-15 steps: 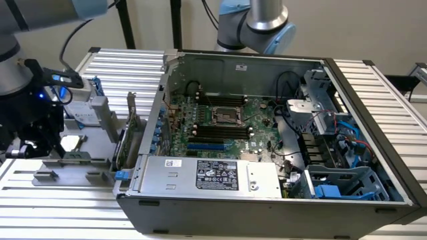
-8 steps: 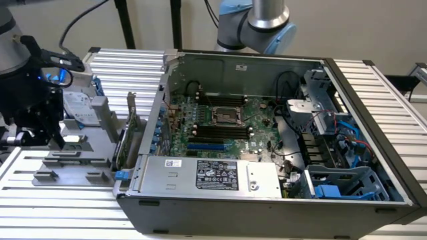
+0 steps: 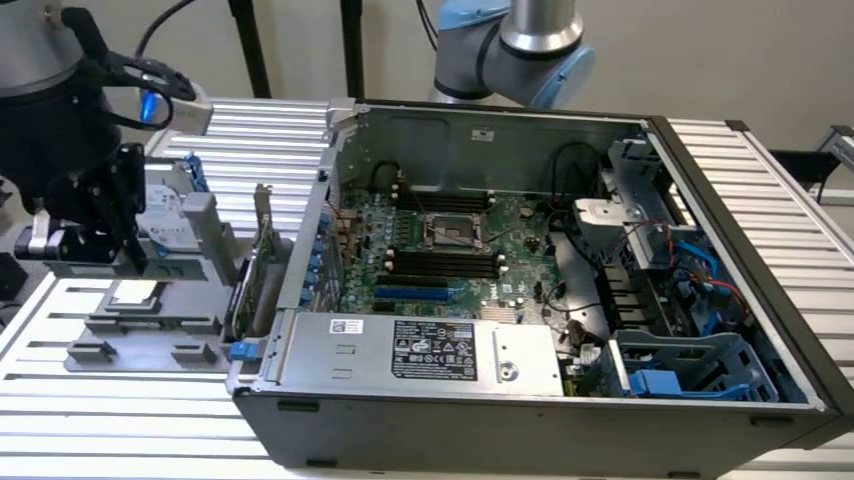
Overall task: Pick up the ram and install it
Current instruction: 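Pick up the ram and move it above insertion slot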
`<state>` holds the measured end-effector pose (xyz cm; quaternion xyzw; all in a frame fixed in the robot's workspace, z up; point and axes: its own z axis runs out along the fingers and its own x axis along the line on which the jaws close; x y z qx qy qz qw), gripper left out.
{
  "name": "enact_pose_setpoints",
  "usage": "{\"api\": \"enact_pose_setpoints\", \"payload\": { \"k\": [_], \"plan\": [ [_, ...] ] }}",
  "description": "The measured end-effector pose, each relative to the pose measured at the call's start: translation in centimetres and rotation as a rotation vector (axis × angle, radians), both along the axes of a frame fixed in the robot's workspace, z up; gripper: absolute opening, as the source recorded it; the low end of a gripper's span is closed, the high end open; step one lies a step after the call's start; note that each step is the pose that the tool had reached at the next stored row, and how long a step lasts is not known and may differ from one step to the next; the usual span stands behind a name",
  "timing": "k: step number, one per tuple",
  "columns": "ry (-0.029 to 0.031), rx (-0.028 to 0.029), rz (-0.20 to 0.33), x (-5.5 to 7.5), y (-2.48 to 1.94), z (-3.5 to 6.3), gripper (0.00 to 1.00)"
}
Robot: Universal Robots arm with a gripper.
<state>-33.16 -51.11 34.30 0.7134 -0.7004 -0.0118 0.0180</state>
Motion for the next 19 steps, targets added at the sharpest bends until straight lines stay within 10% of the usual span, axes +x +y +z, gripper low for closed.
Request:
{"api": "enact_pose_setpoints", "payload": {
  "k": [19],
  "plan": [
    [0.0063,0.008,0.0,8.6,0.0,7.6,0.13]
  ]
}}
